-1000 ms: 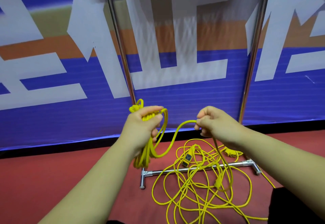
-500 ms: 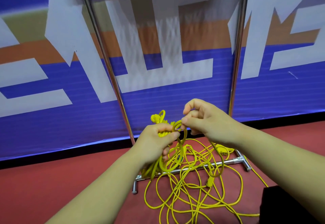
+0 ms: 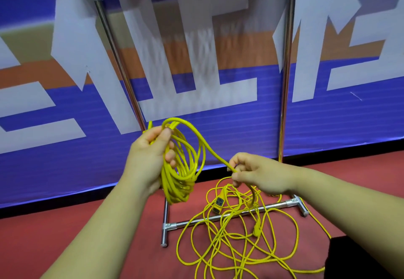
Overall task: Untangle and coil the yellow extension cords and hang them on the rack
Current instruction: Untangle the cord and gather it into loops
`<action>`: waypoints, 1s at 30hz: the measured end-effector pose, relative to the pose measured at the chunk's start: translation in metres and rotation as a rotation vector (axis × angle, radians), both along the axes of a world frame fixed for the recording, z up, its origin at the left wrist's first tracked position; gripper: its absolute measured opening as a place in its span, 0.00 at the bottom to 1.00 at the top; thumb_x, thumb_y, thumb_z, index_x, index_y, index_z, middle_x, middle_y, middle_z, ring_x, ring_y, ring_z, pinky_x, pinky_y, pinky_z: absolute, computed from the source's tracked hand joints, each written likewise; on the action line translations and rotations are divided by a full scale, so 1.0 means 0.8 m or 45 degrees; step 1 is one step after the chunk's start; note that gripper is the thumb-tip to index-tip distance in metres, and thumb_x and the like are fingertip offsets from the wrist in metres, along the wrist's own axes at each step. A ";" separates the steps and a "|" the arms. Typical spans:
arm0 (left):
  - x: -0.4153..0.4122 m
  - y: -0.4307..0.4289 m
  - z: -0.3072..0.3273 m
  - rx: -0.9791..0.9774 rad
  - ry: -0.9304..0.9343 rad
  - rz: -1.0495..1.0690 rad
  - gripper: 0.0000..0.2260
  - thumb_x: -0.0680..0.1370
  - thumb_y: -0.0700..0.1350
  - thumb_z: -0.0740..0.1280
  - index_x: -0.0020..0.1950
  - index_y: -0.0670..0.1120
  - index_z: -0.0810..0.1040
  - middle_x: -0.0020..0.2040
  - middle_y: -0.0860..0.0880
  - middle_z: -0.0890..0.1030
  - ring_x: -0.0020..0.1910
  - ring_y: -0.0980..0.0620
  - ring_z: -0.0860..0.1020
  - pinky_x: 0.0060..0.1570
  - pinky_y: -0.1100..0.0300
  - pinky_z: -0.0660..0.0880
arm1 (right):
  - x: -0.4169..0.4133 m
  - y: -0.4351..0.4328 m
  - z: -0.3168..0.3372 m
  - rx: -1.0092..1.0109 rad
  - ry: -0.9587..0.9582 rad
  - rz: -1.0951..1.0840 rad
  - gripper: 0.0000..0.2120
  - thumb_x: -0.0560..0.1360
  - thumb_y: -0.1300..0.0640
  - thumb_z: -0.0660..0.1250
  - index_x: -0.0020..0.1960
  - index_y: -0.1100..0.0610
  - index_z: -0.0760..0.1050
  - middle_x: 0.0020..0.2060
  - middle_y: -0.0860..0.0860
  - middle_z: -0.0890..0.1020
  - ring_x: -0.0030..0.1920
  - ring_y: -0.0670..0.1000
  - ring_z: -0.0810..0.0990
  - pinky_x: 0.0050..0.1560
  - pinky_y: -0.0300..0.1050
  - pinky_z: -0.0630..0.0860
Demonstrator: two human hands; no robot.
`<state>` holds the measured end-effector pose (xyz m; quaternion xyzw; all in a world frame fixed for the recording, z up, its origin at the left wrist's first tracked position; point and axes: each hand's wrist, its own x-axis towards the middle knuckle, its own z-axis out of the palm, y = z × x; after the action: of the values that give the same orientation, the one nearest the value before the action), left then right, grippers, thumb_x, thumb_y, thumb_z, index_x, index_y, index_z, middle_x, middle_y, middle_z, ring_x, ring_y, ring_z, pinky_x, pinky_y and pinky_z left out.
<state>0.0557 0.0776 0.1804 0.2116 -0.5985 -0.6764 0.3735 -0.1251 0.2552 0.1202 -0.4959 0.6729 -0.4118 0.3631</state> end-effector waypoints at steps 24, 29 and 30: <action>0.045 -0.077 -0.045 0.144 0.031 0.483 0.05 0.81 0.39 0.67 0.56 0.46 0.79 0.35 0.46 0.74 0.25 0.54 0.70 0.25 0.62 0.71 | 0.013 -0.028 0.023 0.071 -0.532 -0.722 0.06 0.77 0.58 0.71 0.45 0.60 0.78 0.27 0.52 0.74 0.23 0.46 0.69 0.25 0.37 0.69; 0.039 -0.055 -0.028 0.065 0.104 0.294 0.06 0.82 0.38 0.66 0.58 0.43 0.77 0.33 0.48 0.75 0.24 0.54 0.69 0.25 0.62 0.70 | 0.024 -0.038 0.025 0.133 -0.582 -0.797 0.10 0.79 0.57 0.69 0.41 0.59 0.75 0.24 0.51 0.72 0.23 0.47 0.69 0.24 0.36 0.71; 0.038 -0.050 -0.026 0.047 0.100 0.247 0.07 0.82 0.38 0.65 0.59 0.43 0.77 0.34 0.48 0.75 0.24 0.54 0.69 0.25 0.61 0.70 | 0.025 -0.040 0.027 0.123 -0.594 -0.817 0.11 0.79 0.57 0.69 0.40 0.59 0.75 0.23 0.51 0.72 0.23 0.47 0.69 0.24 0.36 0.72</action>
<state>0.0861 0.0378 0.1597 0.2488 -0.5475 -0.6557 0.4565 -0.1050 0.2233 0.1417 -0.1361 0.7117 -0.5737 0.3819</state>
